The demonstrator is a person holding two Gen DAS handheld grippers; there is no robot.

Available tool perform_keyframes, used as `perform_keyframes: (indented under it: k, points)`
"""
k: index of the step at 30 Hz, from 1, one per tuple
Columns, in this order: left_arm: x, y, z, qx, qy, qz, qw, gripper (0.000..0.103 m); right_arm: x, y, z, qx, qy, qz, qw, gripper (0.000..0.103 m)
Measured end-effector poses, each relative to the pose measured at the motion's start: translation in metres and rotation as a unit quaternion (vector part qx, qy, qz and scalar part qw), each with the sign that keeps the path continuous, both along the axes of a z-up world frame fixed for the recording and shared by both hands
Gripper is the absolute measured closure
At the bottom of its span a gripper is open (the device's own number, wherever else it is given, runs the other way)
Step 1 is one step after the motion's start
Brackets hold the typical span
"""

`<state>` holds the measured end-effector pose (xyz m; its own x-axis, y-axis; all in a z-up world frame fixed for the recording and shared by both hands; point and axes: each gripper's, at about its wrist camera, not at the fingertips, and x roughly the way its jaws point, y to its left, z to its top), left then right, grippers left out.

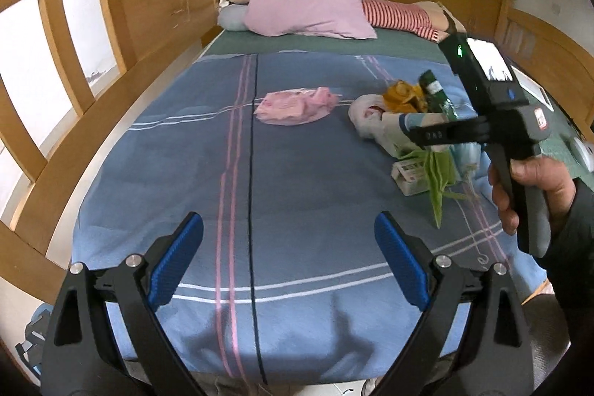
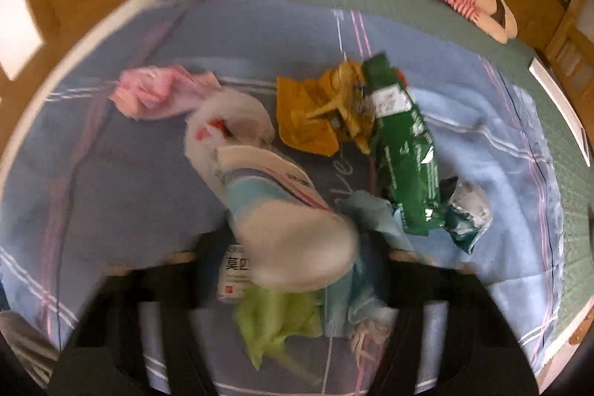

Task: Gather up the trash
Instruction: 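Move the right tool back to the pile and grasp the white paper cup, then grasp the green cloth with the left tool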

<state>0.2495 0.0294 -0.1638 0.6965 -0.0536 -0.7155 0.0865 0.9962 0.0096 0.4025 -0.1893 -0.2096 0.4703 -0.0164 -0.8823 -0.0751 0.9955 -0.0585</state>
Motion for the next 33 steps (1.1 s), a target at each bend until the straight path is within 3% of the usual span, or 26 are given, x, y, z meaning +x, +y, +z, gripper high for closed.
perform_keyframes:
  k: [6, 13, 18, 25, 33]
  points:
    - [0.005, 0.002, -0.004, -0.002, 0.004, 0.004, 1.0, 0.01, -0.005, -0.009, 0.012, 0.033, -0.019, -0.026, 0.999, 0.049]
    - [0.005, -0.015, -0.002, -0.001, 0.003, -0.012, 0.9999, 0.01, -0.042, -0.033, 0.066, 0.133, -0.066, -0.033, 0.988, 0.049]
    - [0.005, -0.044, -0.004, 0.004, -0.002, -0.053, 0.9986, 0.01, -0.088, -0.072, 0.091, 0.162, -0.099, -0.075, 0.979, 0.049]
    - [0.03, -0.106, -0.03, -0.027, 0.007, -0.119, 0.9925, 0.01, -0.16, -0.129, 0.084, 0.167, -0.101, -0.138, 0.971, 0.049]
    - [0.083, -0.151, -0.073, -0.055, 0.047, -0.11, 0.9912, 0.01, -0.201, -0.172, 0.07, 0.184, -0.1, -0.183, 0.961, 0.049]
